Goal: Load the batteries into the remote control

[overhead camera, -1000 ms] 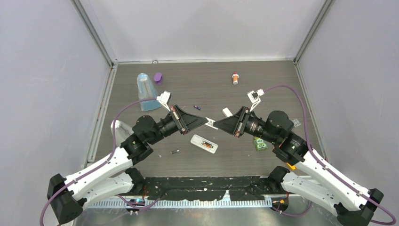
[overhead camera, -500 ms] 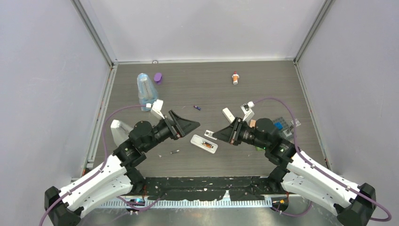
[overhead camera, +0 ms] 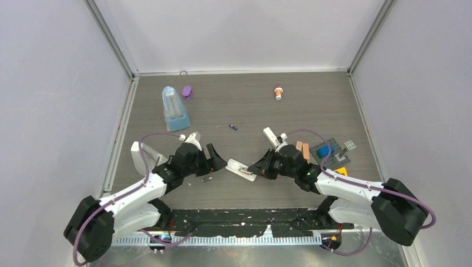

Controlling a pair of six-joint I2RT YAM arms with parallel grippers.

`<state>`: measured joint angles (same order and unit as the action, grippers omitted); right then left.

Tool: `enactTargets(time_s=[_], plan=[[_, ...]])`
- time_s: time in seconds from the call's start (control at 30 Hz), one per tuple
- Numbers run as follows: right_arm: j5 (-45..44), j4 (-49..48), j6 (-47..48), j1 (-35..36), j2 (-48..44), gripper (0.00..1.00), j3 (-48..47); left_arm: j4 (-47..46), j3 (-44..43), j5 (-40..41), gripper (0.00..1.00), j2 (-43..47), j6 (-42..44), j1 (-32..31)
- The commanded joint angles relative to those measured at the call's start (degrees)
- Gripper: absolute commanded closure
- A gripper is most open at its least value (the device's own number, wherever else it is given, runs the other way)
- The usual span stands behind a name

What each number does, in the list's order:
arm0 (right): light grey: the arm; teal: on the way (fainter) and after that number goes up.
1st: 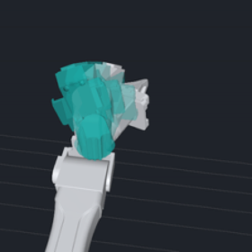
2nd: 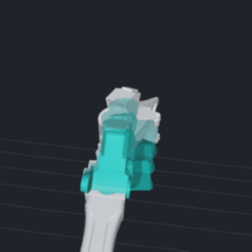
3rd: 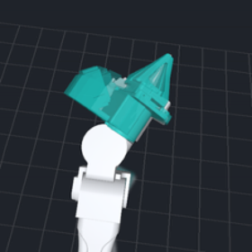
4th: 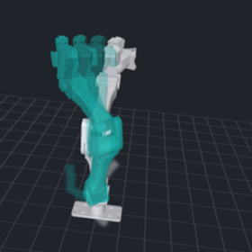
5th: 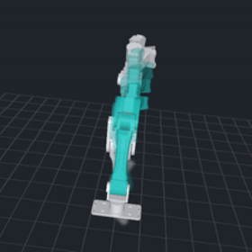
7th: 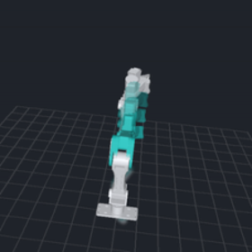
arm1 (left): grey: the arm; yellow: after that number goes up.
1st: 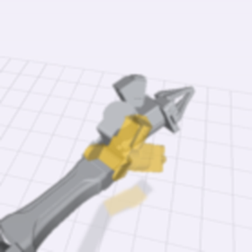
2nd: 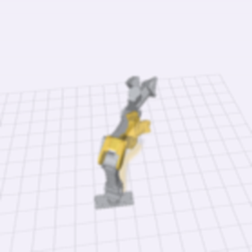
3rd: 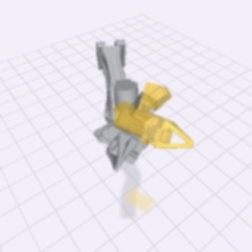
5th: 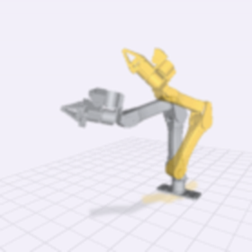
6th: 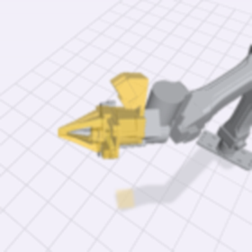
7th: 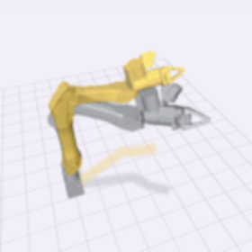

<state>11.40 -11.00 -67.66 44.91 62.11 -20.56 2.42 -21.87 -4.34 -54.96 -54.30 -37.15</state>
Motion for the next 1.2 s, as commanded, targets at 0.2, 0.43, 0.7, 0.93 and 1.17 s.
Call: enactTargets(time_s=[0.2, 0.43, 0.7, 0.93, 1.17], plan=[[-3.7, -12.3, -3.3, 1.4, 9.9, 0.95, -0.6, -12.2, -0.9, -1.8, 0.20, -9.3, 8.8, 0.5], [-4.9, -13.9, -3.6, 1.3, 12.4, 0.95, -0.9, -14.9, -0.9, -0.4, 0.20, -12.2, 11.2, 0.4], [-5.1, -13.2, -4.0, 1.3, 14.3, 0.95, -0.6, -17.5, -0.7, -0.1, 0.20, -14.0, 12.8, 0.5], [-5.5, -12.5, -3.9, 1.4, 15.2, 0.95, -0.6, -18.9, -1.1, -0.6, 0.20, -15.3, 13.8, 0.5], [-5.4, -12.3, -4.1, 1.4, 17.4, 0.94, -1.0, -20.5, -0.8, -1.7, 0.20, -17.5, 14.1, 0.5]])
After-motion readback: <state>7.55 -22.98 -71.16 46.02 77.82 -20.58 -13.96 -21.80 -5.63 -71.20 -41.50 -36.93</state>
